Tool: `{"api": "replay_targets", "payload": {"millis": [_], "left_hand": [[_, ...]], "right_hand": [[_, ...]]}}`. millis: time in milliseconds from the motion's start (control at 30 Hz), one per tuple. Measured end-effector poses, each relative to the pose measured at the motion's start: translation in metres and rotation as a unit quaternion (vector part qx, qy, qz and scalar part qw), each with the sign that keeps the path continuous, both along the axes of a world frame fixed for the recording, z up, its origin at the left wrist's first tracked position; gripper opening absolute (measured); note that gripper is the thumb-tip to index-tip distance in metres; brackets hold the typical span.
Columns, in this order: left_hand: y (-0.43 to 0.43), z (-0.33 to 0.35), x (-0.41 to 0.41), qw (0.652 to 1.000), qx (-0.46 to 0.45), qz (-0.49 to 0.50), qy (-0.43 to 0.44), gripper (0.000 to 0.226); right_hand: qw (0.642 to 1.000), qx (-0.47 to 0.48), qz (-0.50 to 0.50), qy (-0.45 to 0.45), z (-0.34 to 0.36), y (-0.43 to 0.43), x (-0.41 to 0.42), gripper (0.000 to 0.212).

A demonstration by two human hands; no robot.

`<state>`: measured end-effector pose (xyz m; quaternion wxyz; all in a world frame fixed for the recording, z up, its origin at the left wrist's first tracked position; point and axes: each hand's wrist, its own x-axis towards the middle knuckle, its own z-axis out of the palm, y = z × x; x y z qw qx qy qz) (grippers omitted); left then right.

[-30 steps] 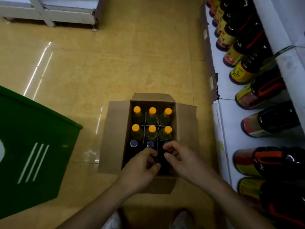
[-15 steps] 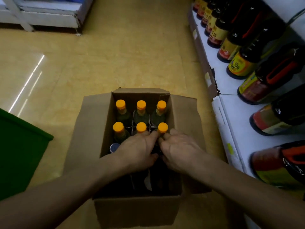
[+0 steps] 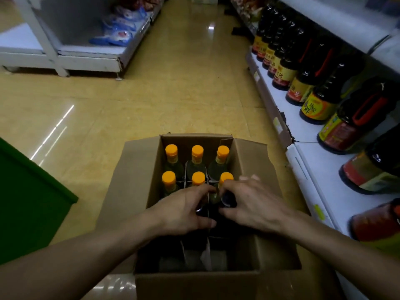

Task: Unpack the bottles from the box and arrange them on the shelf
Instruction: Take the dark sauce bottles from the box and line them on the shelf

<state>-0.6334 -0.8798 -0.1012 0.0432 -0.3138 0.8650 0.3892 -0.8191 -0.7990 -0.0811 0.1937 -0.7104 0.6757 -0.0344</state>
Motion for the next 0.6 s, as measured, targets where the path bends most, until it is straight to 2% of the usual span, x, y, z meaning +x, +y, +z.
{"api": "replay_targets", "payload": {"millis": [100,167,267,433,600], "left_hand": [[0.003,0.001,0.002,1.000,0.007,-0.004,0.017,0.080],[0.005,0.002,0.001,0.999,0.021,0.000,0.037,0.081],[0.006,0.005,-0.002,0.997,0.037,0.012,0.063,0.078],[0.004,0.017,-0.009,0.993,0.063,0.034,0.092,0.073],[-0.002,0.039,-0.007,0.982,0.118,0.039,0.140,0.080]], "right_hand": [[0.995,-0.019,-0.070,-0.075,0.023,0.001,-0.004,0.023],[0.990,-0.055,-0.079,-0.102,0.043,0.001,-0.005,0.022],[0.981,-0.107,-0.077,-0.143,0.074,0.003,-0.001,0.019],[0.962,-0.143,-0.046,-0.228,0.115,0.003,-0.001,0.018],[0.933,-0.194,-0.002,-0.304,0.135,0.002,-0.010,0.020]]}}
